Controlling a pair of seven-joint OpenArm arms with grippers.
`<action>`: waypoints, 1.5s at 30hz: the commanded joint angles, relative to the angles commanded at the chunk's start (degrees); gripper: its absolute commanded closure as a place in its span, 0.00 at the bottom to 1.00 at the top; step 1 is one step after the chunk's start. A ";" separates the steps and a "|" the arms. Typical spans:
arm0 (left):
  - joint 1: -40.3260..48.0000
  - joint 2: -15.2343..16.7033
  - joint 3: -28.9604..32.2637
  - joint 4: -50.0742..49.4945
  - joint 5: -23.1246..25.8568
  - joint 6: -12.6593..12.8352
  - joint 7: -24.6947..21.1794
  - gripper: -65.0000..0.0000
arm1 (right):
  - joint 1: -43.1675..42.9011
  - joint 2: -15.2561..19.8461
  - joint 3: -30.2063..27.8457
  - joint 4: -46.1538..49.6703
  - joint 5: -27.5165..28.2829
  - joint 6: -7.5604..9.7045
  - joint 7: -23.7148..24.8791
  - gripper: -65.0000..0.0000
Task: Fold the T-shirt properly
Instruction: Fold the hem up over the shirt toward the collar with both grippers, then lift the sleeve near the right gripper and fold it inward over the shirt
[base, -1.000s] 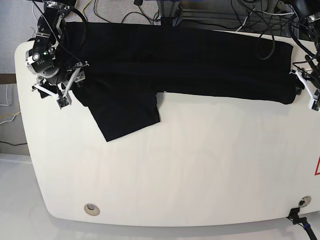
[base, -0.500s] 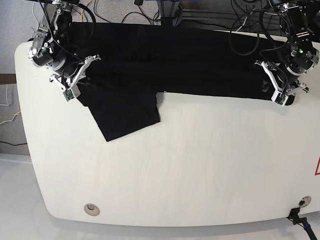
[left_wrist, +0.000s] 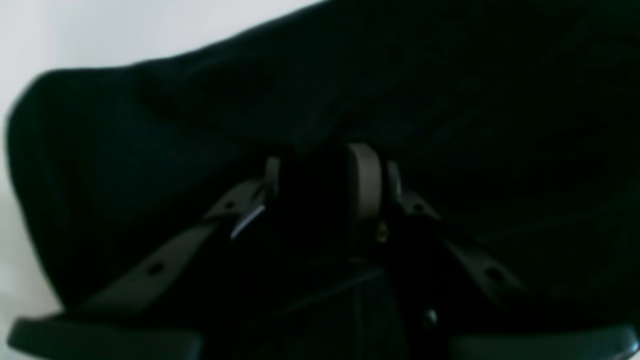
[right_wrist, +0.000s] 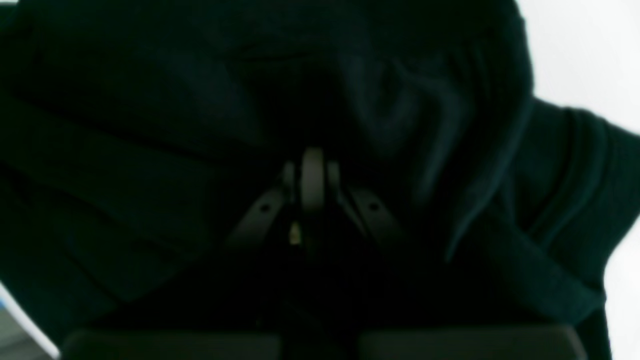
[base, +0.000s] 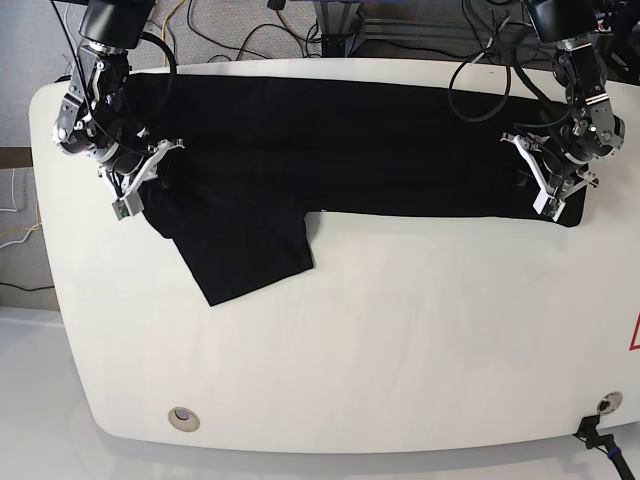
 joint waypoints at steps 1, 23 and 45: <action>-1.23 0.00 0.00 -0.70 0.09 0.00 0.09 0.77 | 0.62 0.09 0.00 -0.26 -0.79 0.00 0.62 1.00; -1.85 -0.09 1.23 14.68 -0.09 0.00 3.16 0.59 | 24.18 -1.85 -1.32 -12.04 -7.56 0.00 6.86 0.37; 0.00 -0.18 -0.44 16.44 -0.09 0.00 3.16 0.59 | 27.69 -7.47 -11.34 -26.81 -13.10 0.00 17.85 0.43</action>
